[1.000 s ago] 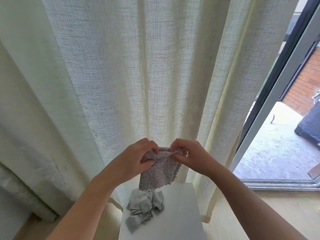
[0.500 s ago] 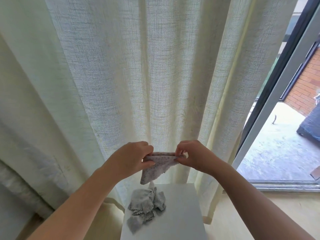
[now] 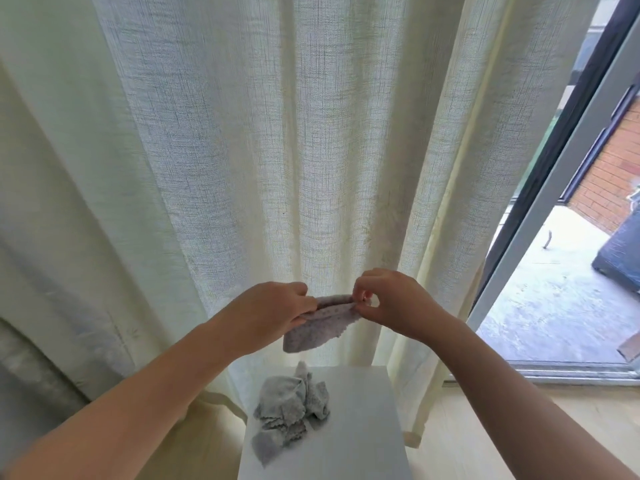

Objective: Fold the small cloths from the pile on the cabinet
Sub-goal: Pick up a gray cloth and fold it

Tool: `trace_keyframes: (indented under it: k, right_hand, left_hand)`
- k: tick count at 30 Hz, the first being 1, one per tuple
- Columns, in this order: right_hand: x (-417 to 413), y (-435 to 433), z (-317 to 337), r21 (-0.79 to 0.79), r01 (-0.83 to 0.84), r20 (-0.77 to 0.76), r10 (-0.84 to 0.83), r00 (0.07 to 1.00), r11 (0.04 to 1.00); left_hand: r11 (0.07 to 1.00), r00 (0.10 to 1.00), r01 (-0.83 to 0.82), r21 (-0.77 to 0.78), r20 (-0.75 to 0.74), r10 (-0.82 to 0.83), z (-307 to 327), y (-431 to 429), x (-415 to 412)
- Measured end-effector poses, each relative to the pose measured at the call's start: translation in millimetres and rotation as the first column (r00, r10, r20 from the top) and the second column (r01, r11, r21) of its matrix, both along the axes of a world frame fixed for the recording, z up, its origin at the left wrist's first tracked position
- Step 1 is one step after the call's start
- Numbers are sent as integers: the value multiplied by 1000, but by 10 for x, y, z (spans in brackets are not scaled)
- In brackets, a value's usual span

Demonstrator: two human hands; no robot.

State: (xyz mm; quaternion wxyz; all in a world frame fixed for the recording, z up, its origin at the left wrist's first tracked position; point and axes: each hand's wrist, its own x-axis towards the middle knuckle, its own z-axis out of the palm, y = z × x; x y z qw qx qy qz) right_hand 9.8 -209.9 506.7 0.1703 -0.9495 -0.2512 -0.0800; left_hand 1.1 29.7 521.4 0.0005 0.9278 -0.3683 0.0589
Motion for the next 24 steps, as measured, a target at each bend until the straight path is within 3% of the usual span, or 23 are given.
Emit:
trace_keyframes:
  k: [6, 10, 16, 24]
  right_hand:
    - [88, -54, 60, -81, -47, 53, 52, 997, 996]
    - [115, -33, 115, -110, -68, 83, 77, 994, 992]
    - [121, 0, 161, -127, -66, 62, 75, 995, 990]
    - [146, 24, 72, -133, 39, 9, -38, 999, 990]
  left_hand:
    - [973, 996, -41, 227, -69, 58, 46, 31, 108]
    - [944, 1000, 4, 329, -18, 3, 73, -15, 115]
    - [947, 996, -21, 319, -76, 47, -1, 32, 216]
    - [959, 990, -138, 249, 60, 127, -56, 64, 256]
